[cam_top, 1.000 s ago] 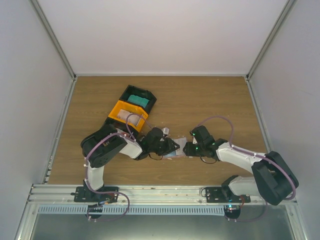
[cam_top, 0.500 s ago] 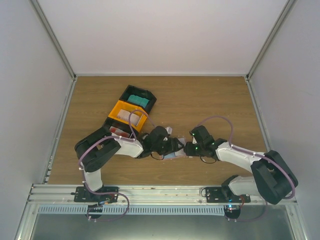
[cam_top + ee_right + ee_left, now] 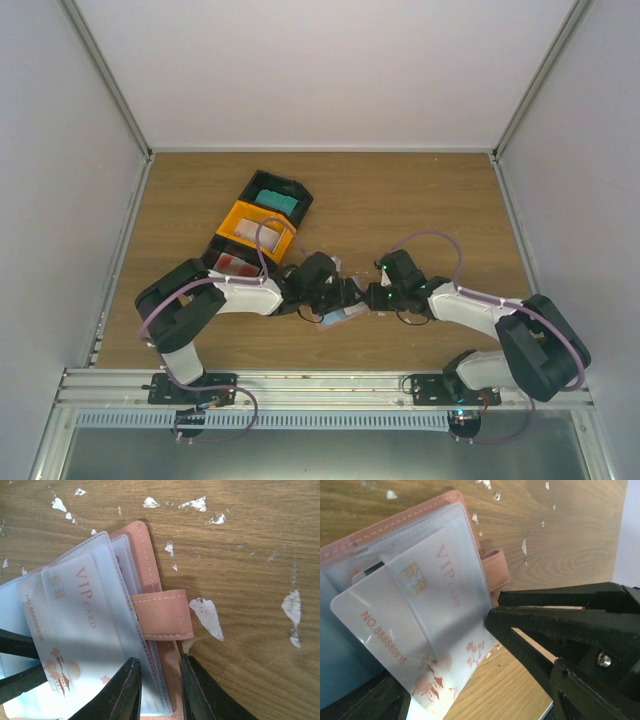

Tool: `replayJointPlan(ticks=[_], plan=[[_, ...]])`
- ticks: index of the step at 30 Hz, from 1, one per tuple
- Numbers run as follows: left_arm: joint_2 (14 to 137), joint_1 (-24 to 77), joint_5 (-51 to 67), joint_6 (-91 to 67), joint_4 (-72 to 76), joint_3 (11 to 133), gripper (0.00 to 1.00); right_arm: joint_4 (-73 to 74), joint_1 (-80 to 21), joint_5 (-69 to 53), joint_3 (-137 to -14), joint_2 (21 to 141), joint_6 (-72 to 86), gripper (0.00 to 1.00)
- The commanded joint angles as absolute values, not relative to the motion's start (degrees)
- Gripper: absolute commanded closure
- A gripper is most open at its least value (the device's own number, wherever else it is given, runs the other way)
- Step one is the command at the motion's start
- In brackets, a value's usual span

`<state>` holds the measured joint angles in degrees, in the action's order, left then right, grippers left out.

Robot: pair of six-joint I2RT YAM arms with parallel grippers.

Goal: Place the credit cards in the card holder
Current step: Insert the credit card into the card holder.

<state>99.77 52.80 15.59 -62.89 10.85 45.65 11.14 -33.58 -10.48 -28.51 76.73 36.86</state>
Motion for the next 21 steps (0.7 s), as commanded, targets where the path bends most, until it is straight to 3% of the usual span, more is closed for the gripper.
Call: replayJointPlan(ticks=[1, 4, 9, 21], plan=[[97.28, 53.43, 14.04, -62.44, 2.33, 45.25, 0.23, 15.52, -34.34, -12.20, -26.19, 79.19, 36.21, 0.76], [95.29, 53.35, 13.25, -63.48, 0.59, 44.33, 0.24, 15.00, -34.27, -12.64, -26.04, 79.19, 36.21, 0.76], [91.85, 53.33, 8.54, -63.91, -3.03, 43.07, 0.49, 14.28, -34.21, -13.25, -25.93, 79.39, 36.21, 0.76], [96.84, 53.35, 8.80, -61.16, -3.08, 46.14, 0.72, 13.91, -34.31, -14.09, -26.63, 78.46, 35.26, 0.67]])
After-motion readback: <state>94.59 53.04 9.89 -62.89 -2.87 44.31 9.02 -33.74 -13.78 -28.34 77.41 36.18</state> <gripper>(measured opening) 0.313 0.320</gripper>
